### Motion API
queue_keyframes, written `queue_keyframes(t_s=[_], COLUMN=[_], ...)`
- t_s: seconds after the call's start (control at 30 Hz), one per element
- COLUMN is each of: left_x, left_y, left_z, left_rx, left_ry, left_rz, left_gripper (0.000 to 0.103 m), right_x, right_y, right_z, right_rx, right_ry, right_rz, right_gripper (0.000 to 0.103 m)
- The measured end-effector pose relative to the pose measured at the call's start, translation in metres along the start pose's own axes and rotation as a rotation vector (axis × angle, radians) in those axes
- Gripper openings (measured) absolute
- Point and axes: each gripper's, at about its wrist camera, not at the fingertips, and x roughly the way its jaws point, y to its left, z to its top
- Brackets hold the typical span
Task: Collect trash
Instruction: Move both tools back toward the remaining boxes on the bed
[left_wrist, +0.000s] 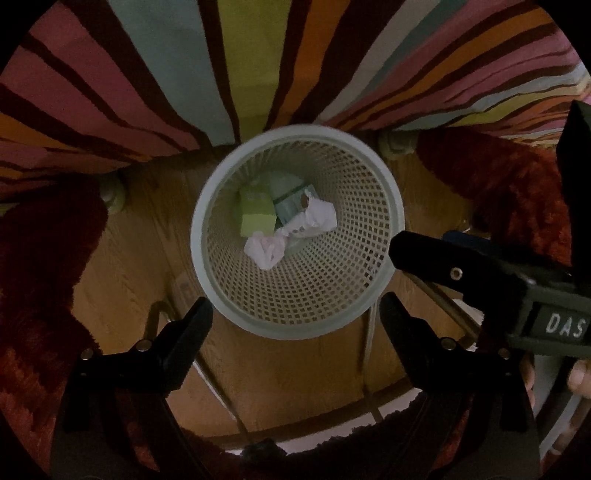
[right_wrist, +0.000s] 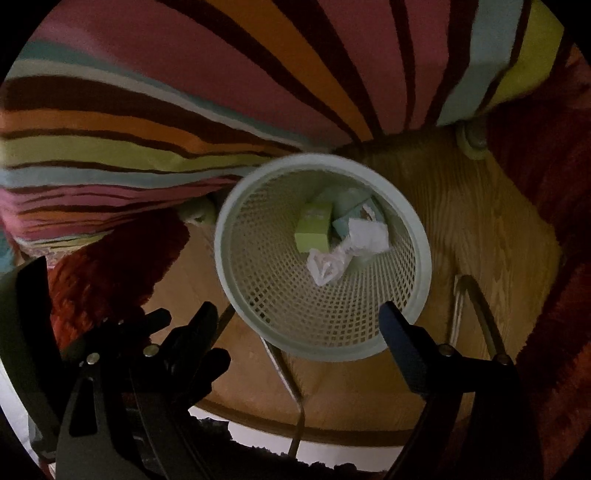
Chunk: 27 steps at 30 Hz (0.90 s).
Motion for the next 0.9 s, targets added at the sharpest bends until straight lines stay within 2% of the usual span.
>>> queue_keyframes(t_s=[0.13,0.27,0.4,0.47,0.57,0.7,0.9], left_x=[-0.022,-0.055,-0.094,-0.109,-0.129,-0.157,-0.195], left_y=[-0.007,-0.009,-0.008,-0.008,-0.007,-0.002,0.002], left_z=[-0.009,-0.018,-0.025,-0.025,-0.023,-0.011,0.026], left_rx=[0.039,0.075,0.09,0.1,0.109,0.088,0.095], left_ry=[-0.086,-0.218,-0.384,-0.46,-0.573,-0.697,-0.804], left_rz=[0.013,0.042,0.094,0.137,0.217,0.233,0.283], left_gripper=[0.089,0.089,0.089,0.089,0.089,0.089,0.089], right_x=[-0.023,-0.06,-0.112,-0.14,-0.163,-0.18,-0.196], right_y=[0.019,0.041,0.053,0.054,0.055,0.055,0.068], right_z=[-0.008,-0.02,-0.027,-0.025,-0.018,-0.002,0.027], right_rx=[-0.119,-0.274,-0.368,-0.385,-0.393,-0.402,-0.458], right_ry=[-0.087,-0.219,-0.446,-0.575,-0.716,-0.813,-0.856], right_rz=[0.018,0.028,0.029,0.001,-0.045,-0.084,-0.122], right_gripper=[0.084,0.084,0.084,0.084,0.084,0.084,0.084])
